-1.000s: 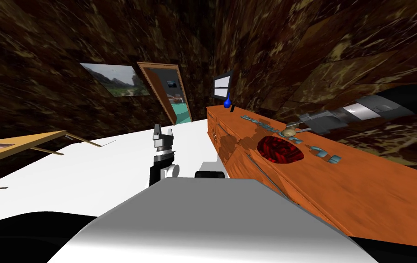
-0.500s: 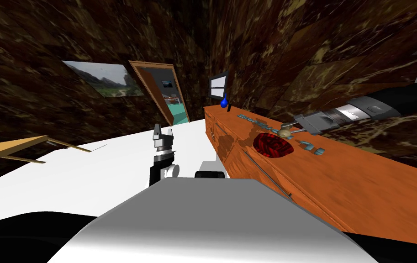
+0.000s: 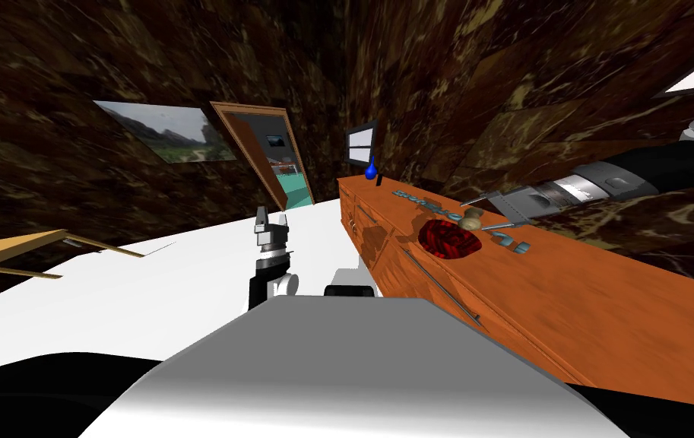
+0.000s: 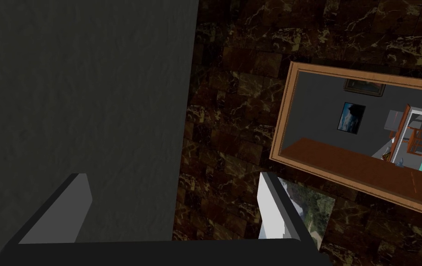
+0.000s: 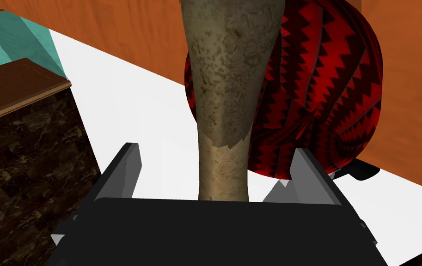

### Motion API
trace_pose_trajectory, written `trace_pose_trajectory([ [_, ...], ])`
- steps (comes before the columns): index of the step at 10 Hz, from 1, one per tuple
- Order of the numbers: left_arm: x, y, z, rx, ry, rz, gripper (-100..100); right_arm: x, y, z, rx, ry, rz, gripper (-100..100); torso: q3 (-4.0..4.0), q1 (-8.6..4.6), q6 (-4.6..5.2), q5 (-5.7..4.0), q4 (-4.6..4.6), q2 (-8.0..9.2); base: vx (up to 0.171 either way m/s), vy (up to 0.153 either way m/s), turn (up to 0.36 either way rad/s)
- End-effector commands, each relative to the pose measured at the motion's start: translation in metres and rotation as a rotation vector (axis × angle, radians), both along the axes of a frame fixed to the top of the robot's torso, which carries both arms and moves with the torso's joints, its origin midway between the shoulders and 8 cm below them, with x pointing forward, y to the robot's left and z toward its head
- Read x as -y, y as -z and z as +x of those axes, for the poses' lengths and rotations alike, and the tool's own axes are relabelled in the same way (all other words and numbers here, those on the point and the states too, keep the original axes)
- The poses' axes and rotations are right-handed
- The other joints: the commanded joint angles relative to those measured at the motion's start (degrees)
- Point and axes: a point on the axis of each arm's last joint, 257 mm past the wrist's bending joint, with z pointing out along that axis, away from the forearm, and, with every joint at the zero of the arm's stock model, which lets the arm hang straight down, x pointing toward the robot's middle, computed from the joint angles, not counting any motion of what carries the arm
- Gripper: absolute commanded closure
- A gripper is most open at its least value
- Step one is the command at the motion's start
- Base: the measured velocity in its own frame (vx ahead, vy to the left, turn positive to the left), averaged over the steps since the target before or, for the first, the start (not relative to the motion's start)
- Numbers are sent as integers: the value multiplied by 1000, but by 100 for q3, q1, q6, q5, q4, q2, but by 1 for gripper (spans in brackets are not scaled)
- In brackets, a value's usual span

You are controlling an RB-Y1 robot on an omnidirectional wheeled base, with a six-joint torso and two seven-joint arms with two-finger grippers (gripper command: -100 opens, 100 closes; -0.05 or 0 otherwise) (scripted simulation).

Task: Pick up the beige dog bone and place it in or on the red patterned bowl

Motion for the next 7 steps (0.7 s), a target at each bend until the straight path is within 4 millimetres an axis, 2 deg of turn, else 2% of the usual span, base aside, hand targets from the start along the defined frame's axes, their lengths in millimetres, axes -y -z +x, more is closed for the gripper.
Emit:
trace_pose_trajectory([
  [1,0,0,0,0,0,0,0,0,0,0,0,0,0,-100,0,0,0,0,0,0,0,0,0],
  [2,0,0,0,0,0,0,0,0,0,0,0,0,0,-100,0,0,0,0,0,-1,0,0,0],
  [3,0,0,0,0,0,0,0,0,0,0,0,0,0,0,-1,0,0,0,0,-1,0,0,0],
  [4,0,0,0,0,0,0,0,1,-4,-4,-3,-16,0,-100,-1,0,0,0,0,-1,44,15,-115],
  [7,0,0,0,0,0,0,0,4,-18,-17,-10,-66,1,-100,-23,20,3,5,-9,-41,135,57,-190],
])
